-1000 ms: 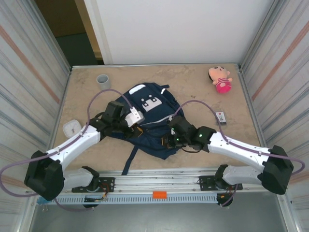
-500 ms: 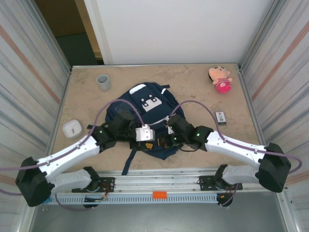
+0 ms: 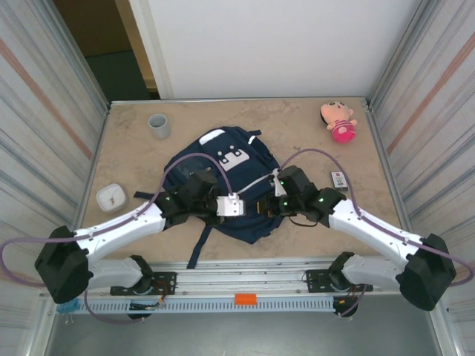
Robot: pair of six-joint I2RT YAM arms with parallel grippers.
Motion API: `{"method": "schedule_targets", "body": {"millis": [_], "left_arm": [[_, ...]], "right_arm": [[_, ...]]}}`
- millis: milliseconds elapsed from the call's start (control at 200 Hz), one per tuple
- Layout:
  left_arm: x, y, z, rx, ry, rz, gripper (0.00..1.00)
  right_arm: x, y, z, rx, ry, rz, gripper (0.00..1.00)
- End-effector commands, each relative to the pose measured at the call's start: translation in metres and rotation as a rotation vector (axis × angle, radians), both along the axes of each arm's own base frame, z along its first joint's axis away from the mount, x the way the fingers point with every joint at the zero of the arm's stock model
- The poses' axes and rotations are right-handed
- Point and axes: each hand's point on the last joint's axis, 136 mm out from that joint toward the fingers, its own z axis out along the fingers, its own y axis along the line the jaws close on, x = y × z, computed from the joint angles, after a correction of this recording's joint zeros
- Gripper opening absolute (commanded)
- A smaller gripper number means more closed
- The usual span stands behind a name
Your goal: Pack books, pencil case, and school supplies into a backpack
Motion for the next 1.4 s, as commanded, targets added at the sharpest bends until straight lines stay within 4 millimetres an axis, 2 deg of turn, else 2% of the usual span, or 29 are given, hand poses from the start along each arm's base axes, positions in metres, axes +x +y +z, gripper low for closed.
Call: {"method": "schedule_targets", "body": {"millis": [0, 75, 241, 286, 356, 456, 541, 606, 712, 787, 897, 1017, 1138, 1283, 1398], "left_arm": [[-0.013, 0.027, -0.004, 0.044, 0.018, -0.018, 0.09], [-0.014, 0.04, -0.007, 0.057, 0.015, -0.003, 0.08], [-0.007, 0.063, -0.012, 0.104, -0.016, 0.057, 0.12], [-0.004, 0.069, -0.011, 0.113, -0.019, 0.079, 0.18], [-0.003, 0.073, -0.007, 0.111, -0.026, 0.093, 0.32], [-0.011, 0.061, 0.014, 0.019, 0.014, 0.073, 0.54], [-0.018, 0.04, 0.028, -0.055, 0.051, 0.065, 0.63], [-0.017, 0.026, 0.025, -0.032, 0.03, 0.096, 0.68], [-0.015, 0.007, 0.011, 0.045, 0.023, 0.129, 0.7], [-0.011, -0.005, 0.001, 0.086, 0.027, 0.145, 0.69], [-0.003, -0.018, -0.009, 0.097, 0.037, 0.163, 0.59], [0.007, -0.019, -0.014, 0.11, 0.01, 0.197, 0.32], [0.0, -0.015, -0.01, 0.084, 0.016, 0.158, 0.13], [-0.016, -0.001, -0.004, 0.007, 0.069, 0.1, 0.1], [-0.021, 0.02, 0.0, -0.043, 0.093, 0.1, 0.09]], "right_arm": [[-0.006, -0.026, -0.013, -0.079, 0.029, 0.01, 0.0], [-0.007, -0.022, -0.013, -0.074, 0.034, 0.033, 0.0], [-0.015, 0.003, -0.01, -0.031, 0.02, 0.097, 0.0], [-0.018, 0.011, -0.009, -0.025, 0.013, 0.11, 0.0], [-0.024, 0.025, -0.006, -0.004, 0.002, 0.138, 0.0], [-0.029, 0.036, -0.006, 0.011, -0.004, 0.159, 0.0], [-0.029, 0.037, -0.004, 0.019, -0.008, 0.156, 0.0], [-0.03, 0.036, -0.005, 0.017, -0.006, 0.156, 0.0], [-0.031, 0.034, -0.003, 0.017, -0.012, 0.157, 0.0], [-0.032, 0.031, 0.0, 0.017, -0.02, 0.156, 0.0], [-0.032, 0.026, 0.001, 0.016, -0.026, 0.147, 0.0], [-0.033, 0.018, 0.001, 0.007, -0.03, 0.128, 0.0], [-0.027, 0.001, -0.005, -0.019, -0.021, 0.075, 0.0], [-0.017, -0.023, -0.019, -0.097, 0.002, 0.006, 0.0], [-0.016, -0.029, -0.023, -0.153, 0.011, 0.003, 0.0]]}}
